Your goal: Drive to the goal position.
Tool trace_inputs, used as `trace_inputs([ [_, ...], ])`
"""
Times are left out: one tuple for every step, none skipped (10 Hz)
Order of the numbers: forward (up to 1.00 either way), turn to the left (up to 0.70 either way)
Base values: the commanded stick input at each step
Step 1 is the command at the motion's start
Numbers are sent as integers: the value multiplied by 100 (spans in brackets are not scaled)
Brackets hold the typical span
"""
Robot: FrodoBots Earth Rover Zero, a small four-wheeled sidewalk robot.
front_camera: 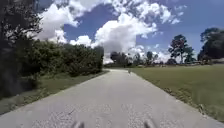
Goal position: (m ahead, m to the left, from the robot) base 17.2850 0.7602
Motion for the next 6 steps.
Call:
trace_inputs([
  [50, 0],
  [50, 0],
  [50, 0],
  [50, -2],
  [50, -25],
  [50, -25],
])
